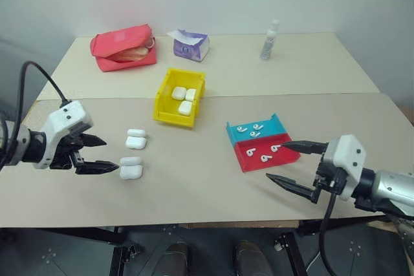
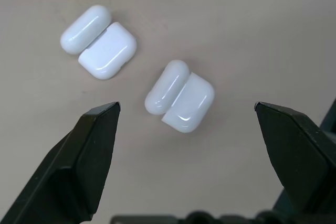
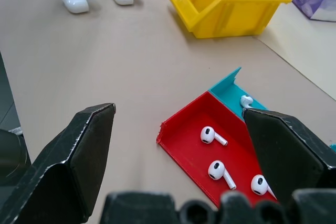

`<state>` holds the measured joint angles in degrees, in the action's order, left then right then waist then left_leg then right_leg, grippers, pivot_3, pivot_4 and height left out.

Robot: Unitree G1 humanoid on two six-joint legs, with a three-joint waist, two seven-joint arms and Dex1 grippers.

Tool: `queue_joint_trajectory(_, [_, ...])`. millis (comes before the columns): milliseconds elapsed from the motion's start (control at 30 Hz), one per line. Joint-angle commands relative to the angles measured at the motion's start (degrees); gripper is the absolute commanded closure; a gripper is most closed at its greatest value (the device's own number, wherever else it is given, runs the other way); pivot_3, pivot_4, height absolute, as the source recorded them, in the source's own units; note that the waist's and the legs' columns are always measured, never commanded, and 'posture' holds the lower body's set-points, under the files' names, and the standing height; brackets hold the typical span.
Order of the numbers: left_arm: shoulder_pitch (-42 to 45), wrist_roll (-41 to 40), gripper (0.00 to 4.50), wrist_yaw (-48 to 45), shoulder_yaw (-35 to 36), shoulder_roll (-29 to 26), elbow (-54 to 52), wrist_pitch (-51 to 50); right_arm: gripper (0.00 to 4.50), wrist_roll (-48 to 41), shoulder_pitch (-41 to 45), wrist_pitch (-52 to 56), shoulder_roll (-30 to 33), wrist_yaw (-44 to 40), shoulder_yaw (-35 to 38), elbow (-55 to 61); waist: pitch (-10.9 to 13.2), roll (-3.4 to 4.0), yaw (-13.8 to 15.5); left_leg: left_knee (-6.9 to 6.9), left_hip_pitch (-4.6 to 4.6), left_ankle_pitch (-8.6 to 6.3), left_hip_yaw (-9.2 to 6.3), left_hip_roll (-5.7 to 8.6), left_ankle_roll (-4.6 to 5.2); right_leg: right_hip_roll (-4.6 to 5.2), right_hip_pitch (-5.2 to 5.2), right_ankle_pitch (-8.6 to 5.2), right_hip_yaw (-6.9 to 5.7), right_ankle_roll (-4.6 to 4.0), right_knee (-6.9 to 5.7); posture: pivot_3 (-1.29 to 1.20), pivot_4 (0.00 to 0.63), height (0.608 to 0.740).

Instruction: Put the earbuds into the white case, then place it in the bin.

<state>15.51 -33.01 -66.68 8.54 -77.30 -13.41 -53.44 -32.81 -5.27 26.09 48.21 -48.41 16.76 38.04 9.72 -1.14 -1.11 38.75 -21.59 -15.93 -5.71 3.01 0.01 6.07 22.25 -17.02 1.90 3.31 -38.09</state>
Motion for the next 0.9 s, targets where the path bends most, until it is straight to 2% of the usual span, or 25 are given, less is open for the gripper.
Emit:
queue_joint_trajectory(33, [6.2, -4.4, 0.04, 4.0, -1.5, 0.4, -2.2, -13.8, 0.0, -0.8, 0.4, 0.3, -1.7, 2.3, -0.6, 2.4, 0.0, -0.07, 0.0, 0.0, 0.01, 0.0, 0.0, -0.01, 0.0, 0.0, 0.0, 0.0, 0.0, 0.0, -0.01, 0.0, 0.15, 0.74])
queue_joint_trajectory(200, [15.2, -7.1, 0.04, 10.7, -5.2, 3.1, -3.0, -32.1, 0.0, -0.3, 0.5, 0.0, -3.4, 4.0, -2.5, 3.5, 0.1, -0.12, 0.1, 0.09, 0.02, 0.0, -0.01, 0.0, 0.0, -0.03, 0.0, 0.0, 0.01, 0.0, -0.1, 0.0, 0.15, 0.74])
queue_joint_trajectory(300, [19.1, -10.4, 0.04, 13.4, -6.6, 3.5, -3.4, -38.4, 0.0, 0.1, 0.1, -0.3, -4.4, 4.8, -3.6, 3.7, 0.1, -0.18, 0.0, 0.11, 0.01, 0.01, -0.01, 0.0, 0.0, -0.04, 0.0, 0.0, 0.03, 0.0, -0.13, 0.0, 0.15, 0.74])
queue_joint_trajectory(500, [24.7, -24.2, 0.04, 20.6, -16.2, -2.8, 2.5, -39.1, 0.0, 1.4, 0.2, -1.2, -6.7, 6.7, -6.5, 4.1, 0.1, -0.24, -0.2, 0.09, 0.02, 0.02, 0.02, -0.01, -0.02, -0.05, 0.1, 0.0, 0.15, 0.0, -0.22, 0.0, 0.15, 0.74])
queue_joint_trajectory(633, [23.7, -30.6, 0.04, 28.5, -17.8, -5.3, 2.4, -39.1, 0.0, 2.4, 0.3, -1.6, -8.1, 7.5, -8.3, 4.2, 0.1, -0.28, 0.0, 0.13, 0.03, 0.03, 0.04, 0.0, -0.04, -0.02, 0.1, 0.0, 0.2, 0.0, -0.3, 0.0, 0.15, 0.74])
queue_joint_trajectory(900, [24.1, -53.9, 0.04, 48.5, -20.0, -7.1, 6.6, -39.1, 0.0, 2.7, 1.0, -1.5, -8.9, 7.8, -9.5, 4.3, 0.2, -0.32, 0.1, 0.17, 0.1, 0.06, 0.05, -0.05, -0.08, 0.01, 0.12, 0.0, 0.28, 0.0, -0.45, 0.0, 0.15, 0.74])
